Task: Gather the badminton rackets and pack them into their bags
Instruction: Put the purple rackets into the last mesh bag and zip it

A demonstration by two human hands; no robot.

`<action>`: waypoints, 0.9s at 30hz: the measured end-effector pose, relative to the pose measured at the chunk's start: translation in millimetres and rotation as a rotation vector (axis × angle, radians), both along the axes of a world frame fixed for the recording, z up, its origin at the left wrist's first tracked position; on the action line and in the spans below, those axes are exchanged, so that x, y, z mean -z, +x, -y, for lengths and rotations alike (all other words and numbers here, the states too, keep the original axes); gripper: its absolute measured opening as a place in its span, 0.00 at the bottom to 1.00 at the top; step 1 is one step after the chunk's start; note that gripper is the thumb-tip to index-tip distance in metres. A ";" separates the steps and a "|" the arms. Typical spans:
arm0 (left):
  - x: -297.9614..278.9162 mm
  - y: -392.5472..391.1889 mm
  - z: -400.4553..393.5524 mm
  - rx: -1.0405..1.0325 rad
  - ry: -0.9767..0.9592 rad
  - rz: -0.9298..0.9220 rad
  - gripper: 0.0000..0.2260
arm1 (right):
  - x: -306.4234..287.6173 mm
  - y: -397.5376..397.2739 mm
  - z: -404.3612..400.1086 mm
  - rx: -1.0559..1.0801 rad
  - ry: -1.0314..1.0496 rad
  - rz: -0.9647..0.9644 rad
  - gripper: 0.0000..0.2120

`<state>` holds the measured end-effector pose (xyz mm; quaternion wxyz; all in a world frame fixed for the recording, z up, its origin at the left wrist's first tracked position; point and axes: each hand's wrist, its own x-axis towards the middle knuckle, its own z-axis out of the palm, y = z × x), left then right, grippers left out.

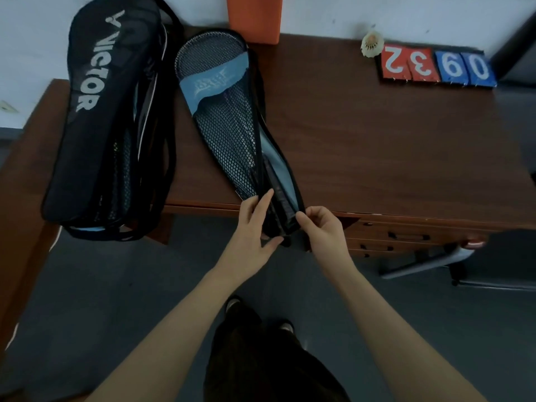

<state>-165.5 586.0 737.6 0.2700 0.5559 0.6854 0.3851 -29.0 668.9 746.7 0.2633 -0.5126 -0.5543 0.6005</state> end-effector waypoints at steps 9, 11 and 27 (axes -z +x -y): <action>3.8 22.3 -12.9 -0.158 0.067 -0.123 0.26 | -0.6 8.6 -17.5 -0.115 0.288 0.293 0.06; 5.3 22.4 -16.1 -0.108 0.029 -0.142 0.27 | 5.9 10.3 -20.3 -0.163 0.369 0.400 0.05; 10.9 19.0 -93.0 0.062 -0.294 -0.542 0.25 | 21.2 59.4 -96.4 -0.125 0.244 0.474 0.11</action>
